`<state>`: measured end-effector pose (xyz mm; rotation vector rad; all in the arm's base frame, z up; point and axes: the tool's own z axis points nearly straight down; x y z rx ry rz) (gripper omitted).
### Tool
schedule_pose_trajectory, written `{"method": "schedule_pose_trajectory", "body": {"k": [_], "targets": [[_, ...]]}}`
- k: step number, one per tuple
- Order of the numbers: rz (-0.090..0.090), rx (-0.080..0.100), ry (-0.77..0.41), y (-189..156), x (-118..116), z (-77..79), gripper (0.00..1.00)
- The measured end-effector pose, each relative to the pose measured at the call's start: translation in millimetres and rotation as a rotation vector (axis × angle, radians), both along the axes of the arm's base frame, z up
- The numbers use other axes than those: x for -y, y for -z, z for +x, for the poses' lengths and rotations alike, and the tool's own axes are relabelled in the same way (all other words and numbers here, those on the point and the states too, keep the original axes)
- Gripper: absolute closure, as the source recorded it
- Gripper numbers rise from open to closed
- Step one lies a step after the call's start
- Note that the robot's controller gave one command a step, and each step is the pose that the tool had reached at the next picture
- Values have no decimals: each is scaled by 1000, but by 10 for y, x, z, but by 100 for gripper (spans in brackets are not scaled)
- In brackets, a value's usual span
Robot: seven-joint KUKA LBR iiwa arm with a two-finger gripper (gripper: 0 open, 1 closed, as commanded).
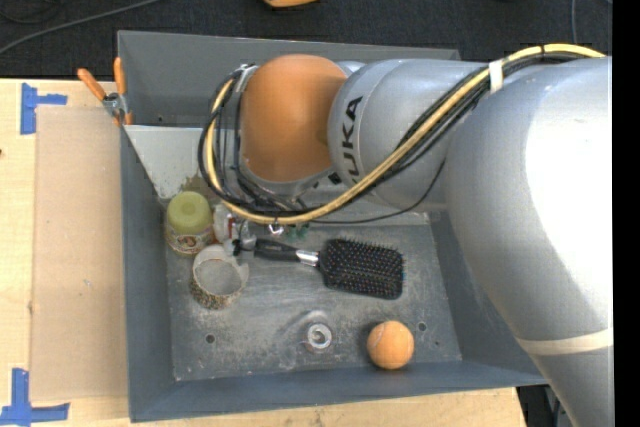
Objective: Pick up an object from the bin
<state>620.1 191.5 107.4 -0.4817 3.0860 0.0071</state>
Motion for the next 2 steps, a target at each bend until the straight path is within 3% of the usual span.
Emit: {"method": "schedule_pose_trajectory", "body": {"k": [1,2], "targets": [[-1,-4,171,181,173,16,100],[-12,9,-255,259,38,-22,100]]}}
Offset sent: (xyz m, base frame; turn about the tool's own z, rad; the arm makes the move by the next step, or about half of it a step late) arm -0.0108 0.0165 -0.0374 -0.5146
